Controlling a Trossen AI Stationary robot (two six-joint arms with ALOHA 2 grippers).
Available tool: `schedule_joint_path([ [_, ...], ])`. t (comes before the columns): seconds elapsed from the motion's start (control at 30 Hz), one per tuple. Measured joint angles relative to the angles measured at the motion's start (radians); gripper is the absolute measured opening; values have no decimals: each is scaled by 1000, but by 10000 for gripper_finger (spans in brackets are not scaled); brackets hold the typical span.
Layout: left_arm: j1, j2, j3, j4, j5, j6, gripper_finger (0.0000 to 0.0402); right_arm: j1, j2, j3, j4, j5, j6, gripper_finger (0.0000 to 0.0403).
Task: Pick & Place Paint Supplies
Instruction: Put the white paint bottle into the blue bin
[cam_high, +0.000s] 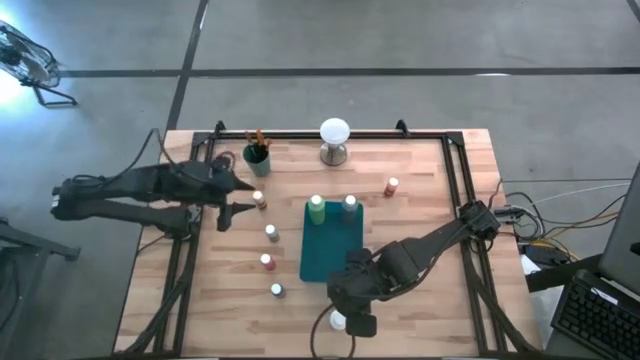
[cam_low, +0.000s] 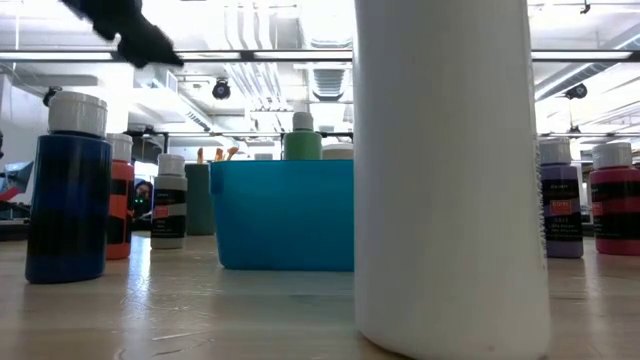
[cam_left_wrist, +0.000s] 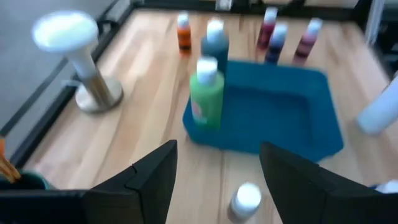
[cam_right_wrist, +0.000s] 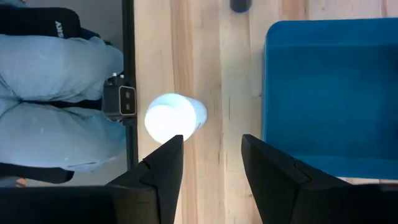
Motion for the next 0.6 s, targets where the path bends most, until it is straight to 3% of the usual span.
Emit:
schedule_joint_path([
  [0.3, 0, 15, -228, 11, 0, -4, 234, -8, 0, 0, 9, 1, -8, 182],
  [0.4, 0, 19, -329, 146, 0, -40, 234, -12, 0, 0, 9, 3, -10, 185],
  [0.5, 0, 24, -401, 174, 0, -37, 234, -18, 0, -1, 15, 14, -45, 181],
  [0.6, 1, 25, -409, 164, 20, -173, 234, -23, 0, -2, 31, 46, -72, 171],
])
